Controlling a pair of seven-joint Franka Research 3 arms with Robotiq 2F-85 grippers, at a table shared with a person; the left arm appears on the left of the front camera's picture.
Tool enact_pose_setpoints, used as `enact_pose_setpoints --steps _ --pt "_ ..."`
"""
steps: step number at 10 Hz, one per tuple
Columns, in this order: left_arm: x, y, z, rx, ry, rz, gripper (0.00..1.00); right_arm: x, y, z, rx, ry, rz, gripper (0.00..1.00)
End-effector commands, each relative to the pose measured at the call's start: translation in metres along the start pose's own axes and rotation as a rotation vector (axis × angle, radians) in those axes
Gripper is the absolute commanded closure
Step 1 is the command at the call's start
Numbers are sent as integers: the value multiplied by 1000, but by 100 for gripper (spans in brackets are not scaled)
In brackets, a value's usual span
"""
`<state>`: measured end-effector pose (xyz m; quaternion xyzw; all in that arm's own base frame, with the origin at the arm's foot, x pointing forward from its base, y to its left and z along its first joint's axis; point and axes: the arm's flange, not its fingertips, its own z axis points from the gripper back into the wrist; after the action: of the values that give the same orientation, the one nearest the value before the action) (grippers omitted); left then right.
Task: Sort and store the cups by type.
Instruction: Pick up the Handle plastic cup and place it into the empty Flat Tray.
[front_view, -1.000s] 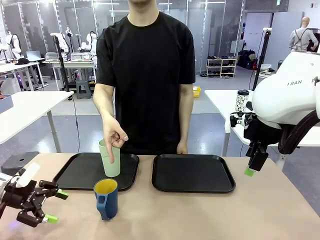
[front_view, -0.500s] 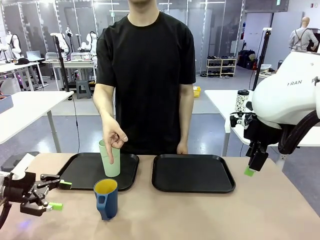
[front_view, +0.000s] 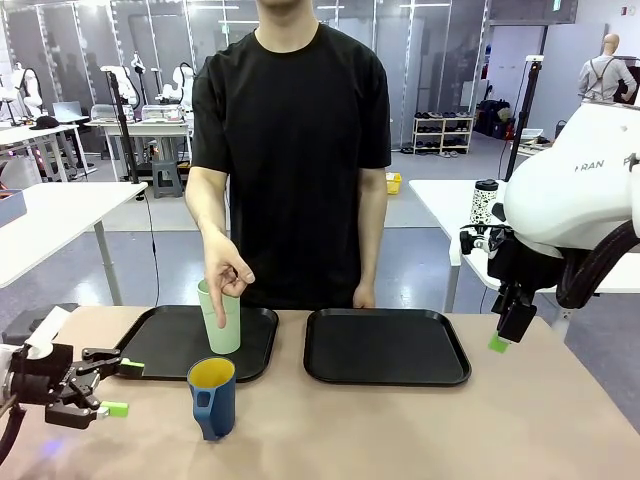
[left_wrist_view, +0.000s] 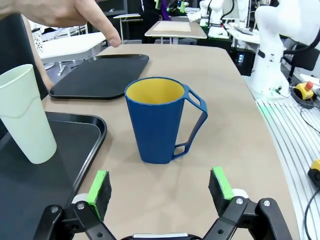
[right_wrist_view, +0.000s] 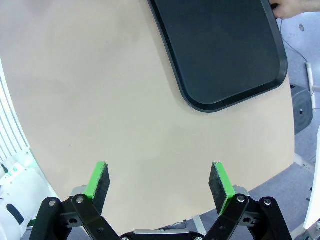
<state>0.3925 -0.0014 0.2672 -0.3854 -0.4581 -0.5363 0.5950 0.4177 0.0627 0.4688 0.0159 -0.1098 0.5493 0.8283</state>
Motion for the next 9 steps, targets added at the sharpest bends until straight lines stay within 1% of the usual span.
enact_pose_setpoints --steps 1,2,3,4,7,9 --pt "0 -4 1 -10 5 -16 0 0 0 1 2 -2 -7 0" --pt "0 0 0 0 0 0 0 0 0 1 2 -2 -7 0" --pt "-9 11 -12 -12 33 9 0 0 0 1 2 -2 -7 0" --pt "-14 19 -23 -12 17 13 0 0 0 1 2 -2 -7 0" --pt "-20 26 -48 -26 26 15 0 0 0 1 2 -2 -7 0" --pt "-22 27 -66 -78 21 9 0 0 0 1 2 -2 -7 0"
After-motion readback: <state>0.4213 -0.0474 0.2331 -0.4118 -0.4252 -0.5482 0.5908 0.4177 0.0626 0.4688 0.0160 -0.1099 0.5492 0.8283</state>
